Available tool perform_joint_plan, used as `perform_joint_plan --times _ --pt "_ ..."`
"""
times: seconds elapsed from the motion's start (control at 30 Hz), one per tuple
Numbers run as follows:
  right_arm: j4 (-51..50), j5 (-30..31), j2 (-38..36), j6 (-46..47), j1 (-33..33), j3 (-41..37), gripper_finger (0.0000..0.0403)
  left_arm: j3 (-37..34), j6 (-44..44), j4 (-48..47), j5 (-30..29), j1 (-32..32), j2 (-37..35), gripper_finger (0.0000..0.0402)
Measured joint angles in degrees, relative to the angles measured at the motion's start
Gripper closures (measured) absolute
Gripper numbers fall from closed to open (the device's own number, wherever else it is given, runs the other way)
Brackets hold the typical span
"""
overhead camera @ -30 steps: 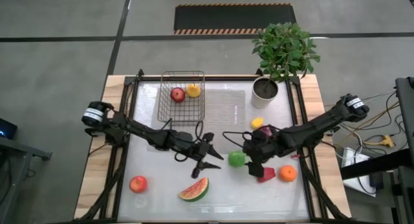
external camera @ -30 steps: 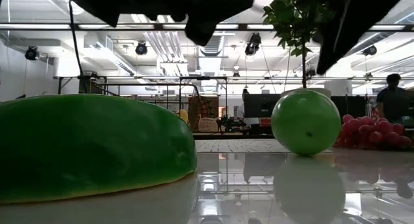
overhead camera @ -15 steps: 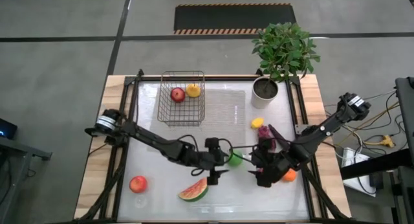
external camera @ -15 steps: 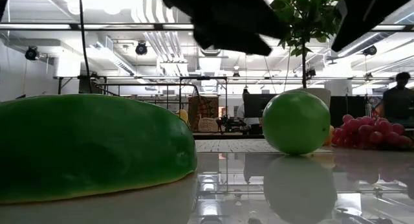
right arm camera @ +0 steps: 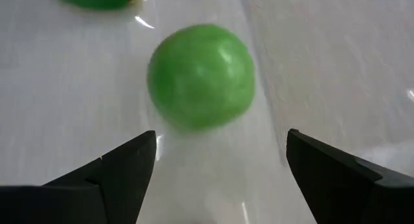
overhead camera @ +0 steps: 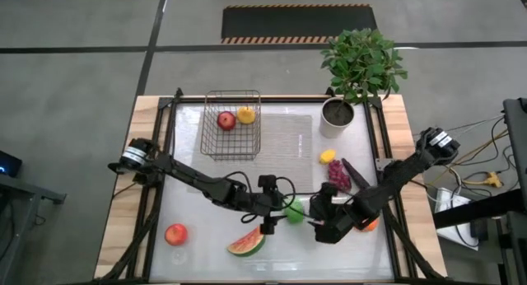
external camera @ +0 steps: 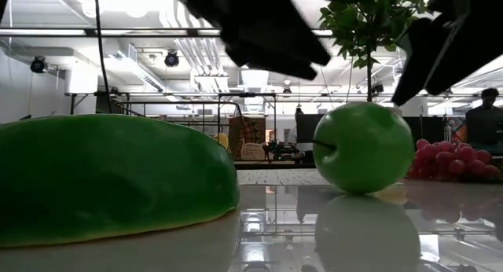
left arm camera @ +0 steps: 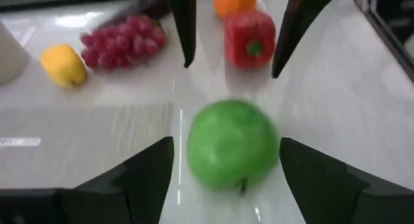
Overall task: Build produce basket
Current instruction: Put the green apple into the brown wire basket
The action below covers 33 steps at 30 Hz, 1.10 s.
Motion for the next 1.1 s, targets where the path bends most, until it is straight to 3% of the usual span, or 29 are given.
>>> perform_joint_plan --times 0.13,0.47,0.8,1.1 --pt "5.8 -1.0 3.0 -6.2 0.0 0.6 0.0062 -2.4 0.0 -1.8 0.7 -0.8 -0.1 0.0137" --pt "3.1 -2.0 7.6 -16.0 -0.6 5.2 0.0039 -6.1 0.1 6.5 1.6 -0.9 -0.1 0.0137" --pt "3.1 -4.2 9.9 -11.4 -4.0 8.0 0.0039 -6.2 0.6 5.2 1.8 -0.9 0.1 0.0137" --pt "3.0 -4.3 9.8 -21.1 -5.4 7.5 0.0039 -6.3 1.9 3.7 1.2 0.8 0.7 0.0137"
